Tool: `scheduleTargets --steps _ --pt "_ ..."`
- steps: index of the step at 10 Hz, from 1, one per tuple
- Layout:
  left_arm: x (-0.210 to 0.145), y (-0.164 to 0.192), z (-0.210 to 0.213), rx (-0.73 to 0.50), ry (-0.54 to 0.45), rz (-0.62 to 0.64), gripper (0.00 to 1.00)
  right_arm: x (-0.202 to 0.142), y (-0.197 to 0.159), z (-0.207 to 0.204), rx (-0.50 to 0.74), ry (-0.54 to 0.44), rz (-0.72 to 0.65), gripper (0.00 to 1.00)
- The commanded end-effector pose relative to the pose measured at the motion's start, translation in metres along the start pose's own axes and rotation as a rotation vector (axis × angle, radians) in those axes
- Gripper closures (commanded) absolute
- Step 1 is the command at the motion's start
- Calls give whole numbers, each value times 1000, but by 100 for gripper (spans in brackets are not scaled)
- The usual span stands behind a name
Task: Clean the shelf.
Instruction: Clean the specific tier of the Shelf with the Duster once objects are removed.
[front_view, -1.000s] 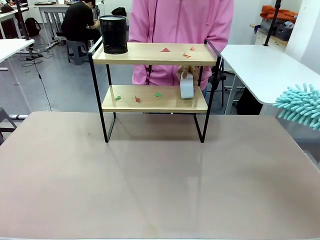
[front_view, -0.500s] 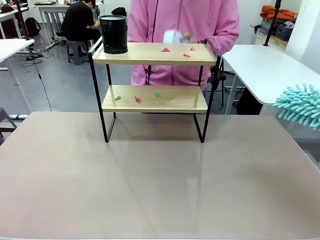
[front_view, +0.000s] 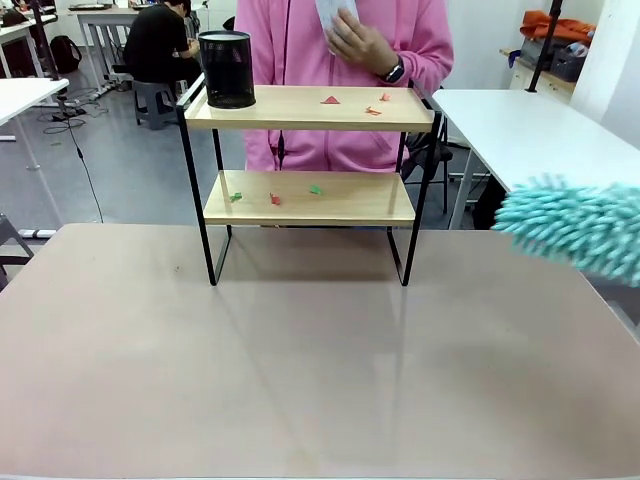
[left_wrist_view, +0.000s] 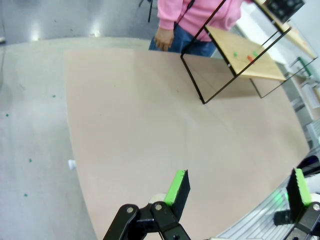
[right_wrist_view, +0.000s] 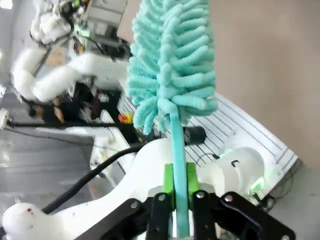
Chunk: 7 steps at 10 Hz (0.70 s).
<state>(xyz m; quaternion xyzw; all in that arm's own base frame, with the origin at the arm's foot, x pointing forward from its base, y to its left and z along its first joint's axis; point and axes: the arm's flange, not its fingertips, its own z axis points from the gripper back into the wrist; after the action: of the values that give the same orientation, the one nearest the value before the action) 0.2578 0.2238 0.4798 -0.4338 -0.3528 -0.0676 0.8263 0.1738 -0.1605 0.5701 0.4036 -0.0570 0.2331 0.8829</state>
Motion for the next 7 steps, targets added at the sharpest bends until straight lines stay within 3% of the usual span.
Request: scheduleTargets --steps 1,4,5,6,7 --pt "1 -1 0 -13 -18 -20 0 30 29 -43 -79 98 178 88" --pt "1 -1 0 -13 -18 -20 0 66 61 -113 -193 15 279 88" --pt "1 -1 0 -13 -18 -20 0 55 56 -102 -251 50 248 88" --pt "1 -1 0 -13 -18 -20 0 64 63 -94 -154 92 290 88" --pt "1 -1 0 -13 -18 -20 0 64 63 -94 -154 92 290 88"
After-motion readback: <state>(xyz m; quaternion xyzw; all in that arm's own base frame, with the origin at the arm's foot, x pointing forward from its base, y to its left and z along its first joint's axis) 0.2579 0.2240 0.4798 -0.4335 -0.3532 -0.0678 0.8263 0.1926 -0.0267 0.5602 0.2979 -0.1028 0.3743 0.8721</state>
